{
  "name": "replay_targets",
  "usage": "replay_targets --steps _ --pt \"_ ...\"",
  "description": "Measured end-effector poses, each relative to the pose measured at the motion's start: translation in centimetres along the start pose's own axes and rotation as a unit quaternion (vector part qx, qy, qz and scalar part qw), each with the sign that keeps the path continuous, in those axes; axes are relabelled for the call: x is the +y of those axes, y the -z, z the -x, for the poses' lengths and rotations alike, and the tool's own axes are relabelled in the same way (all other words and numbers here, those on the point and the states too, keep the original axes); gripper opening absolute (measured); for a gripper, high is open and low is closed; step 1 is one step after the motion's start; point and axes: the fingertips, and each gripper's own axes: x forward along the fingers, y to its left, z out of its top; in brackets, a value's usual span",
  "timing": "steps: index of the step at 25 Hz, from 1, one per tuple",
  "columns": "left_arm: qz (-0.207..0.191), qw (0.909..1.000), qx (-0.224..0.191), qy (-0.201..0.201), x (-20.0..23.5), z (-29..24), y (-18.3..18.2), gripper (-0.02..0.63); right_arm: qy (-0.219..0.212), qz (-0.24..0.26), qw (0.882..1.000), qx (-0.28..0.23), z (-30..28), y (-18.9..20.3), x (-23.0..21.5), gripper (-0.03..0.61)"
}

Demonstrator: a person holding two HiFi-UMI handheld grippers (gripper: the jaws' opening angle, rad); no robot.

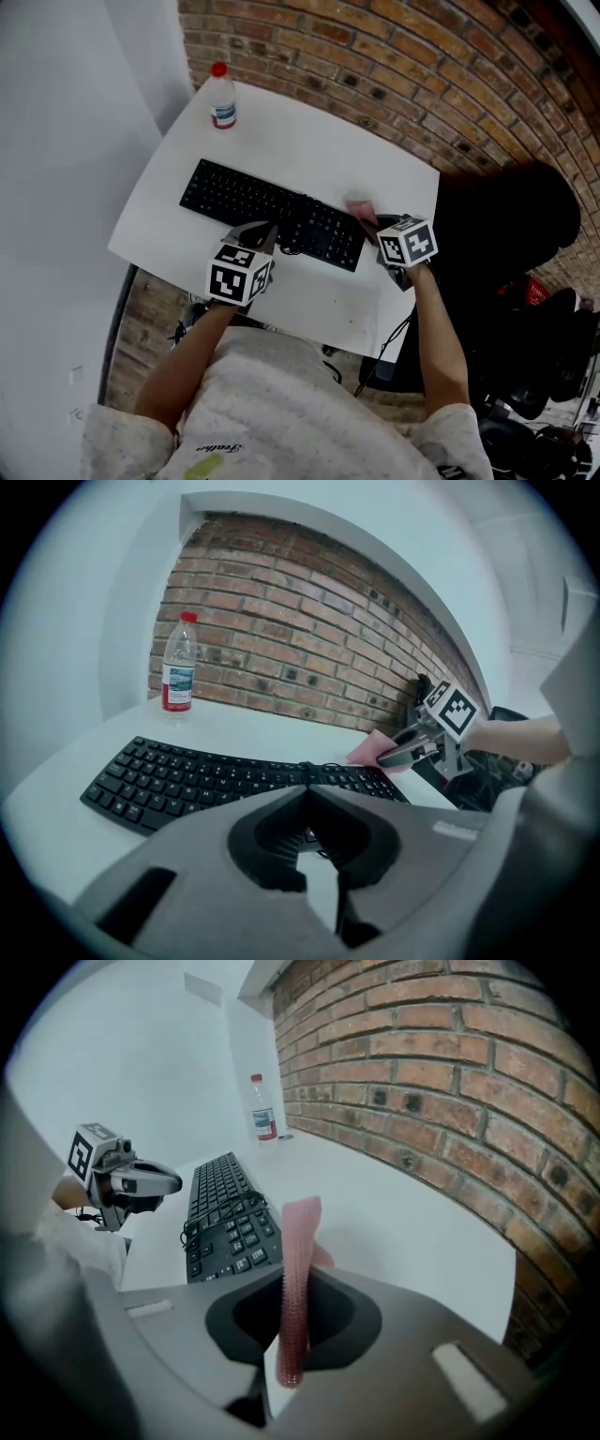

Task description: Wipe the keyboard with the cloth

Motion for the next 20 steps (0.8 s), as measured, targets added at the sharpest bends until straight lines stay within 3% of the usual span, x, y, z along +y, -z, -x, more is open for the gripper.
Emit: replay_targets --steps 8,20 --pt "0.008 0.9999 -0.007 -0.005 2.1 0.9 -0.5 -0.006 -0.031 -0.047 0.998 0.003 -1.1 -1.5 1.1 0.025" --pt "0.025 0.9995 -0.015 -0.012 4.7 1.9 -0.9 -0.006 -0.061 -0.046 0.997 0.031 -2.7 -3.4 2.4 0.025"
